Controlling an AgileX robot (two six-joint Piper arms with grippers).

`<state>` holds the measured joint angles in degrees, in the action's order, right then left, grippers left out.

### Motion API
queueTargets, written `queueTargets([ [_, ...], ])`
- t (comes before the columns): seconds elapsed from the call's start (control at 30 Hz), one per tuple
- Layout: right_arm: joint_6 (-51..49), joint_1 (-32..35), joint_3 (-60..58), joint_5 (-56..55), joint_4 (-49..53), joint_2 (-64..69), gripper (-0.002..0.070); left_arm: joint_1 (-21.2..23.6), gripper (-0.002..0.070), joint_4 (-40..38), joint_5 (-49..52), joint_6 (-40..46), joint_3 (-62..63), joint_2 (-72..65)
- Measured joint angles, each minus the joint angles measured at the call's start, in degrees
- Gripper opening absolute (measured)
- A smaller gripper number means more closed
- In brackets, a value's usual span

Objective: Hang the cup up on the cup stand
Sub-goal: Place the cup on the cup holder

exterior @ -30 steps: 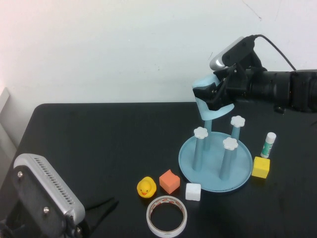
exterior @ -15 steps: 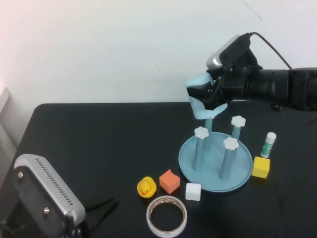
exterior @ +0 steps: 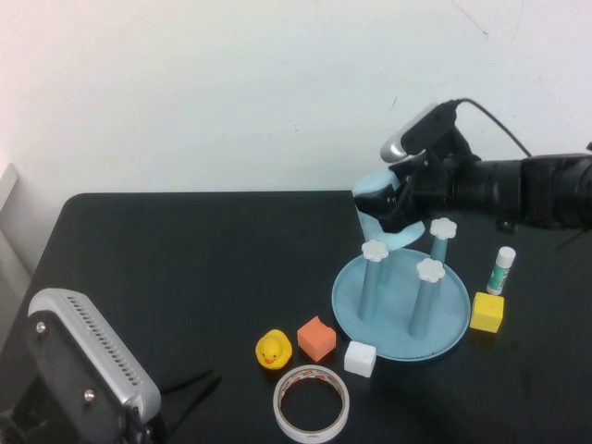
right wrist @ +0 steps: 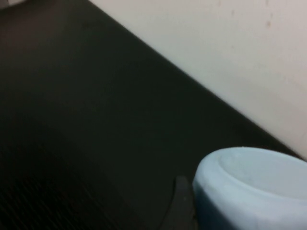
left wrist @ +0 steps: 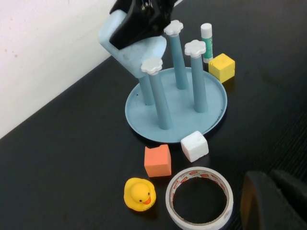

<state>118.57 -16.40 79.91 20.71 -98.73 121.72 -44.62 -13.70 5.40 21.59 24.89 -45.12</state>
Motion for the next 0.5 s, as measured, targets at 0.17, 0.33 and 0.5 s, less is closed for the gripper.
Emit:
queueTargets([
  [0.17, -0.8, 0.0, 0.0, -1.3, 0.0, 0.5, 0.0593, 0.0, 0.0, 0.0, 0.7, 0.0, 0.0, 0.0],
  [0.33, -1.4, 0.0, 0.0, -1.8, 0.0, 0.5, 0.0601, 0.0, 0.0, 0.0, 2.3, -0.2, 0.0, 0.0],
  [0.5, -5.6, 0.0, 0.0, -2.1, 1.5, -2.3, 0.0596, 0.0, 0.0, 0.0, 6.6, -3.9, 0.0, 0.9],
])
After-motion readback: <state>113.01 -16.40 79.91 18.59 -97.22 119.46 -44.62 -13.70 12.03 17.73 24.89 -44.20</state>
